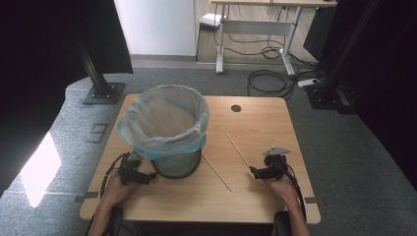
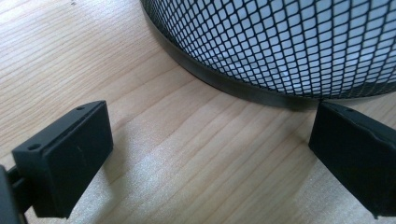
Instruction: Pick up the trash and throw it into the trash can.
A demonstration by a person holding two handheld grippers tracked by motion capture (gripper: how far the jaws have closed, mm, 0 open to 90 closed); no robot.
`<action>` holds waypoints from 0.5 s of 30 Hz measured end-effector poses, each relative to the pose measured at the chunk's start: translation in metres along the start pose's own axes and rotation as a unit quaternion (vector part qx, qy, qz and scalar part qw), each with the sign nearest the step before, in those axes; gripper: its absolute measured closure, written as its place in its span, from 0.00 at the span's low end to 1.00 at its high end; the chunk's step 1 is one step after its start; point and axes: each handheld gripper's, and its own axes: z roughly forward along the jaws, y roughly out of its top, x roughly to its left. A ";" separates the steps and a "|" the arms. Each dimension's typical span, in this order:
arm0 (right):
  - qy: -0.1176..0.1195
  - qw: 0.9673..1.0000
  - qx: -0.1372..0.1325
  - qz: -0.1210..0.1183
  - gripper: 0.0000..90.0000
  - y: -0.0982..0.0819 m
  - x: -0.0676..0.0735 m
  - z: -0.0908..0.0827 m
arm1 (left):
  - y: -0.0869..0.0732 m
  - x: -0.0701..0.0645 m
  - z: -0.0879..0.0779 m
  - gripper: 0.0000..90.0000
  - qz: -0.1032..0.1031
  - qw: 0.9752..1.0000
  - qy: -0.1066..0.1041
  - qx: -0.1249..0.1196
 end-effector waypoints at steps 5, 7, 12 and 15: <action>0.031 0.999 0.018 -0.028 0.16 0.010 0.004 0.014 | 0.000 0.000 0.000 0.00 0.000 1.000 0.000 0.000; 0.028 0.999 0.026 -0.030 0.24 0.013 0.007 0.020 | 0.000 0.000 0.000 0.00 0.000 1.000 0.000 0.000; 0.031 0.999 0.032 -0.013 0.54 0.018 0.007 0.024 | 0.000 0.000 0.000 0.00 0.000 1.000 0.000 0.000; 0.022 0.999 0.034 0.002 0.73 0.017 0.008 0.022 | 0.000 0.000 0.000 0.00 0.000 1.000 0.000 0.000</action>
